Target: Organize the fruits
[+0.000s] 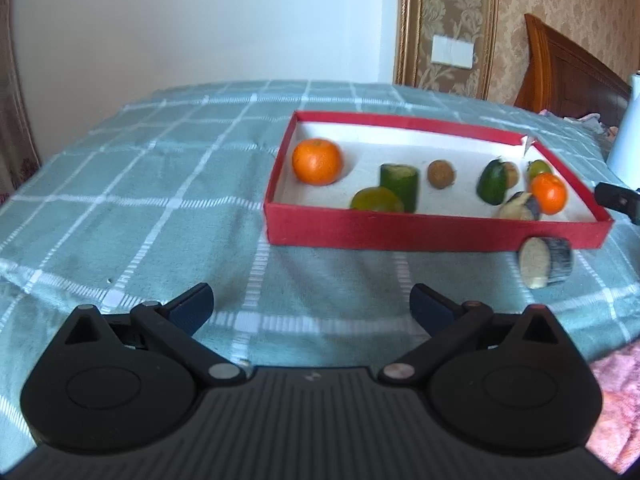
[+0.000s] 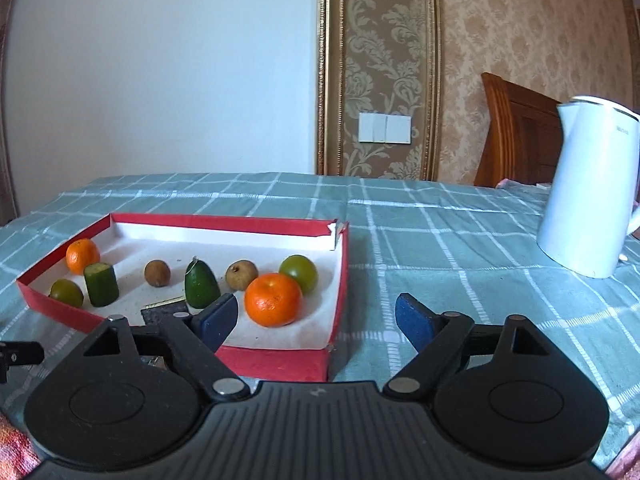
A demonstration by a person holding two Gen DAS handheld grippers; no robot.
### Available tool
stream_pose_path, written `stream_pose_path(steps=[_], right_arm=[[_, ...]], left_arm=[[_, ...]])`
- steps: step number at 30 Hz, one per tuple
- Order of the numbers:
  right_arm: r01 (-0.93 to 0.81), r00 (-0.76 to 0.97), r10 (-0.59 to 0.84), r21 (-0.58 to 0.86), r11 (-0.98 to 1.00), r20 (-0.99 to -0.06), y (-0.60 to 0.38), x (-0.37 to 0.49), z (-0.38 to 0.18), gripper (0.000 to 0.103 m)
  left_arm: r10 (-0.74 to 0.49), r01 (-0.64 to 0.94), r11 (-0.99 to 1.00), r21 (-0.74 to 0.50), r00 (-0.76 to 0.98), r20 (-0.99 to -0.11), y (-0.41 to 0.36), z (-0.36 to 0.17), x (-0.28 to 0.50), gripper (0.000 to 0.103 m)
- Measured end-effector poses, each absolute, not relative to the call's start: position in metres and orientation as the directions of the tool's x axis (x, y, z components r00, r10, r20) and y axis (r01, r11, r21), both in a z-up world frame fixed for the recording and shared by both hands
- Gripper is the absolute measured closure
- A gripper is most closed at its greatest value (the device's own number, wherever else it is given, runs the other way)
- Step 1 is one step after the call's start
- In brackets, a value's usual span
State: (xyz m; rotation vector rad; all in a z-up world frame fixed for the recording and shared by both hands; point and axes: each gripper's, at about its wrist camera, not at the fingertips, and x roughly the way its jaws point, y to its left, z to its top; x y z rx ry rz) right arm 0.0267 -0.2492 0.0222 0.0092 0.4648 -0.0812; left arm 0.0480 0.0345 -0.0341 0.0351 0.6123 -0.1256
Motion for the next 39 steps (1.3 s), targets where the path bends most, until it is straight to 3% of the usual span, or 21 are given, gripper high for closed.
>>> stream_pose_path(steps=[9,16,27,31,35,39], right_arm=[[0.195,0.872,-0.151,0.047,0.980,-0.466,-0.271,0.029,0.023,0.017],[0.274,0.867,-0.215,0.069,0.959,-0.449,-0.284,0.027,0.025,0.017],[0.284,0.872,-0.210,0.107,0.953,-0.441,-0.288,0.025,0.027,0.016],[0.278,0.871,-0.202,0.112,0.954,-0.447,-0.289,0.026,0.026,0.016],[0.275,0.868,-0.197,0.112,0.955,-0.455,-0.288,0.027,0.025,0.015],[0.275,0.867,-0.197,0.109,0.955,-0.458,-0.288,0.027,0.025,0.015]], left_arm=[[-0.263,0.313,0.950,0.015,0.821,-0.506,-0.036,-0.010,0.018,0.000],[-0.270,0.360,0.928,0.091,0.822,-0.502,-0.080,-0.010,0.019,0.000],[-0.274,0.361,0.930,0.068,0.804,-0.528,-0.094,-0.025,0.034,0.000],[-0.263,0.361,0.928,0.088,0.807,-0.528,-0.099,-0.027,0.036,0.012],[-0.249,0.351,0.932,0.088,0.799,-0.547,-0.101,-0.030,0.041,0.014],[-0.249,0.342,0.937,0.065,0.788,-0.564,-0.099,-0.032,0.046,0.022]])
